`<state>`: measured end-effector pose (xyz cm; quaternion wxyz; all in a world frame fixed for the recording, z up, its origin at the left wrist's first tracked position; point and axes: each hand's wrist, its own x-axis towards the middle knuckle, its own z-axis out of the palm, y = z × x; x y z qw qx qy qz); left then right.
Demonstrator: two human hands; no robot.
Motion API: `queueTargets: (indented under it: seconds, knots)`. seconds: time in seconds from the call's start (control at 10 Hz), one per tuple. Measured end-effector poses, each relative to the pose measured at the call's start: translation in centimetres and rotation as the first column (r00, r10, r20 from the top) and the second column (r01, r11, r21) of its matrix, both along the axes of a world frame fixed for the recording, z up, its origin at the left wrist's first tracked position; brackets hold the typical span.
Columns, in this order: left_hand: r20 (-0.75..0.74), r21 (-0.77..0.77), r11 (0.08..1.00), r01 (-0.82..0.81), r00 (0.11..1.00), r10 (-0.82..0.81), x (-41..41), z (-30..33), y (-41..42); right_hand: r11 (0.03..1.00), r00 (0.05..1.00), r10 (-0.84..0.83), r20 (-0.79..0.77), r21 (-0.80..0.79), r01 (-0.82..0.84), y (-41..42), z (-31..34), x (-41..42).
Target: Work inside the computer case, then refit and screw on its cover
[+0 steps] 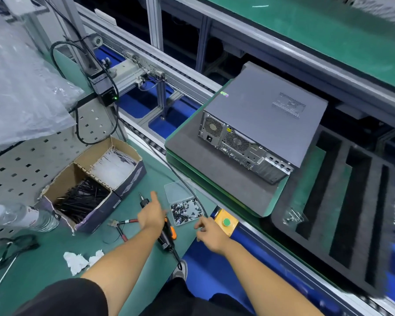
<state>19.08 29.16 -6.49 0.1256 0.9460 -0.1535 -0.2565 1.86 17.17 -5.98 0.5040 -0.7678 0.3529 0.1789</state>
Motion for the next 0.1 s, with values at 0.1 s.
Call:
queueTargets:
  seconds: [0.1]
  knots:
    - [0.022, -0.016, 1.0, 0.006, 1.0, -0.006, 0.09, -0.41, 0.2, 0.999, 1.0, -0.027, 0.002, 0.018, 0.027, -0.9, 0.12, -1.32]
